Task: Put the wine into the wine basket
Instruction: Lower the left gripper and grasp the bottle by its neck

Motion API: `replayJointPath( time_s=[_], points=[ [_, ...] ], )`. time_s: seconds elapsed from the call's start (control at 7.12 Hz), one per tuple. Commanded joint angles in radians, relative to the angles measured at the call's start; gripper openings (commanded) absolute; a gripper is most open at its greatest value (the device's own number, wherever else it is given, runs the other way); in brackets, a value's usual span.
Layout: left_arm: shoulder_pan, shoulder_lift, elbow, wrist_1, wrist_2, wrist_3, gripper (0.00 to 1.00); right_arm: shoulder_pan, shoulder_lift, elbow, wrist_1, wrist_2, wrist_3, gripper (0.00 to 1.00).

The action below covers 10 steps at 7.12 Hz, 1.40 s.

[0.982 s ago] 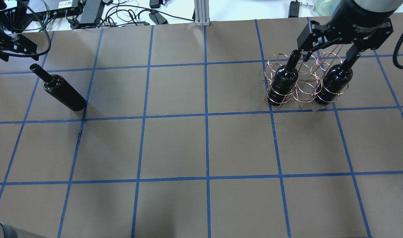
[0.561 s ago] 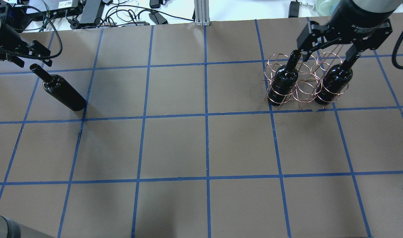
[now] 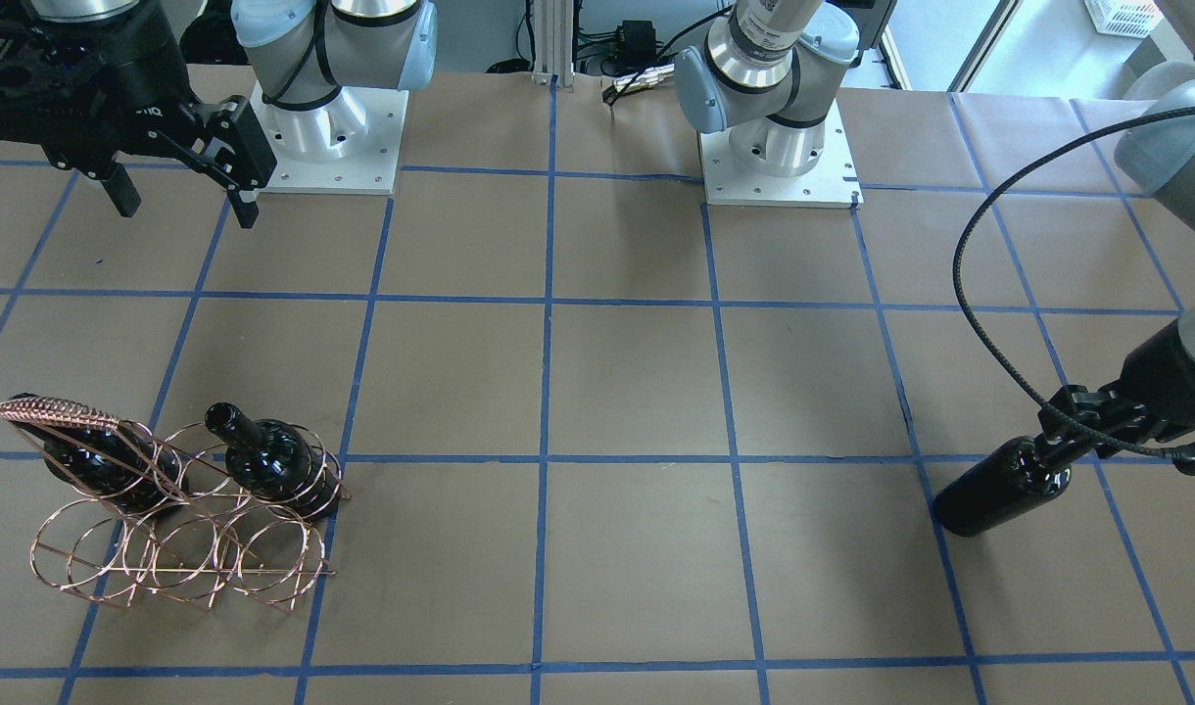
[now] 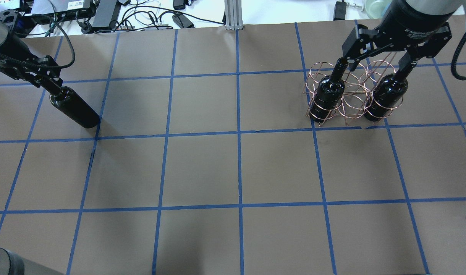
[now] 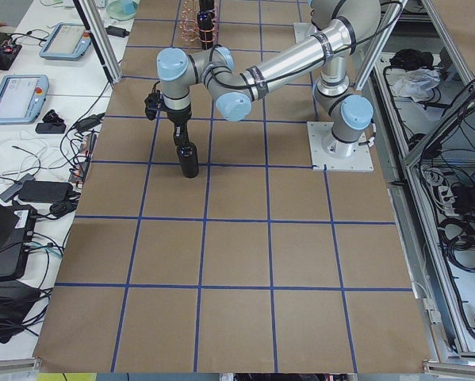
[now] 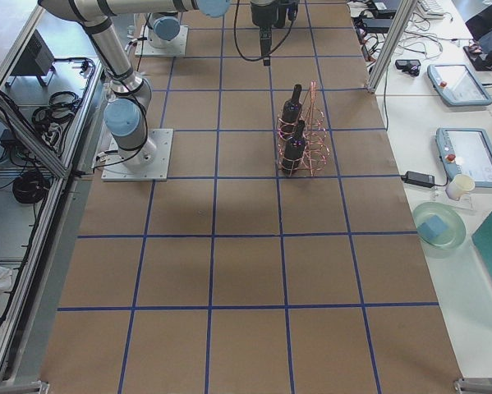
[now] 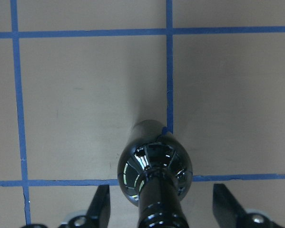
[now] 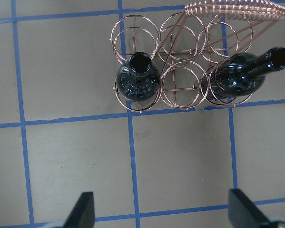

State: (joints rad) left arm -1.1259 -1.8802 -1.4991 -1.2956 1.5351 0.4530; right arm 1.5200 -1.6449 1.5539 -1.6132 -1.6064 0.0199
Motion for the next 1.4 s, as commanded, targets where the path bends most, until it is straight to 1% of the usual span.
replayJointPath(
  time_s=[0.0,0.14,0.28,0.56,0.7,0.84,0.98,1.12,1.26],
  points=[
    [0.000,0.001,-0.001,-0.017,0.000,-0.001,0.53,0.000,0.000,0.000,0.001,-0.001,0.000,1.00],
    [0.001,0.001,-0.003,-0.019,0.007,-0.001,0.48,-0.001,0.000,0.000,0.002,-0.003,-0.001,1.00],
    [0.001,0.003,-0.003,-0.019,0.011,-0.001,0.42,-0.001,0.002,0.000,0.004,-0.003,-0.004,1.00],
    [0.001,0.007,-0.003,-0.039,0.013,-0.001,0.33,-0.004,-0.004,0.002,0.013,-0.001,-0.006,1.00],
    [0.003,0.013,-0.003,-0.042,0.016,0.001,0.22,-0.003,-0.010,0.000,0.015,-0.003,-0.006,1.00],
    [-0.003,0.038,0.000,-0.074,0.016,-0.002,0.20,-0.003,-0.012,0.000,0.015,-0.004,-0.006,1.00],
    [-0.020,0.070,0.000,-0.141,0.005,-0.083,0.19,-0.003,-0.012,0.000,0.015,-0.001,-0.006,1.00],
    [-0.088,0.107,-0.001,-0.161,0.010,-0.202,0.17,-0.003,-0.010,0.002,0.013,-0.003,-0.006,1.00],
    [-0.176,0.137,-0.004,-0.192,0.016,-0.267,0.16,-0.001,-0.013,0.002,0.013,0.000,-0.005,1.00]
  ],
)
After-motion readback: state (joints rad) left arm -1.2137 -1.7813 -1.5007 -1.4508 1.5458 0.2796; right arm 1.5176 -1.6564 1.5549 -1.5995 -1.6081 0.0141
